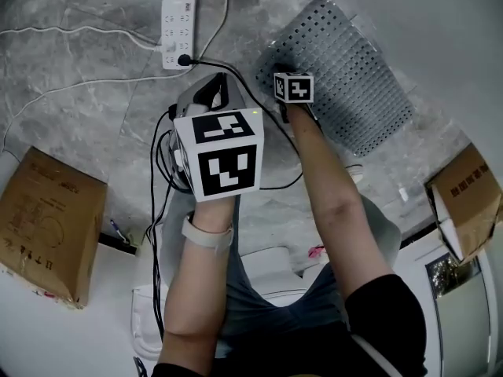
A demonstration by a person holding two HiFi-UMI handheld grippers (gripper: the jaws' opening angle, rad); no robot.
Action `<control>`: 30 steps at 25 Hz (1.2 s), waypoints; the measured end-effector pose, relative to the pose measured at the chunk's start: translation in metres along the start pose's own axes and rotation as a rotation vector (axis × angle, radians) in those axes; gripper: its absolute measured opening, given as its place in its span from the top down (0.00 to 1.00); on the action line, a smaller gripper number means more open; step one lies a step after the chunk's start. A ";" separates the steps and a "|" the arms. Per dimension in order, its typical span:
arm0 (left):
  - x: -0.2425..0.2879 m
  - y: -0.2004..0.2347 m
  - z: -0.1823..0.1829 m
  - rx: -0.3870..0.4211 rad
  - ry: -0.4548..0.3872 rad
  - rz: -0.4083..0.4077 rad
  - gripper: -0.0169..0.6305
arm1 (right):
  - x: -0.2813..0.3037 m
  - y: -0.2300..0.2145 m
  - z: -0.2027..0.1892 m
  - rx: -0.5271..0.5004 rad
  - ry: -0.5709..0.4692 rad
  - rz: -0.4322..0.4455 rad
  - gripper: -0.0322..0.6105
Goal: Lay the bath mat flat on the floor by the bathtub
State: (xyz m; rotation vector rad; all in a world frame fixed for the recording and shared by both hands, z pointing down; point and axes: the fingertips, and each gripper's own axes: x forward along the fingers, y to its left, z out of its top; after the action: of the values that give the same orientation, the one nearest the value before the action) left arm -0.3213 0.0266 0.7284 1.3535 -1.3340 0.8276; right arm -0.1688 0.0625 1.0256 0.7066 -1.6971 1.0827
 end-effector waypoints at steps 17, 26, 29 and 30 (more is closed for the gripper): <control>-0.019 0.005 0.034 0.041 -0.095 0.048 0.94 | -0.052 -0.127 0.121 0.050 -0.272 -0.149 0.69; -0.027 0.025 0.044 0.110 -0.120 0.118 0.94 | -0.039 -0.133 0.117 0.025 -0.272 -0.251 0.70; -0.024 0.019 0.043 0.106 -0.113 0.106 0.94 | -0.042 -0.130 0.117 0.063 -0.263 -0.215 0.70; -0.022 0.015 0.042 0.108 -0.108 0.100 0.94 | -0.046 -0.130 0.116 0.063 -0.255 -0.204 0.72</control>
State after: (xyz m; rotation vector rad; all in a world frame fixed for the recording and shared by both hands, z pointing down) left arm -0.3465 -0.0054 0.7002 1.4424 -1.4680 0.9164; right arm -0.0922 -0.1000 1.0105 1.0720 -1.7633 0.9364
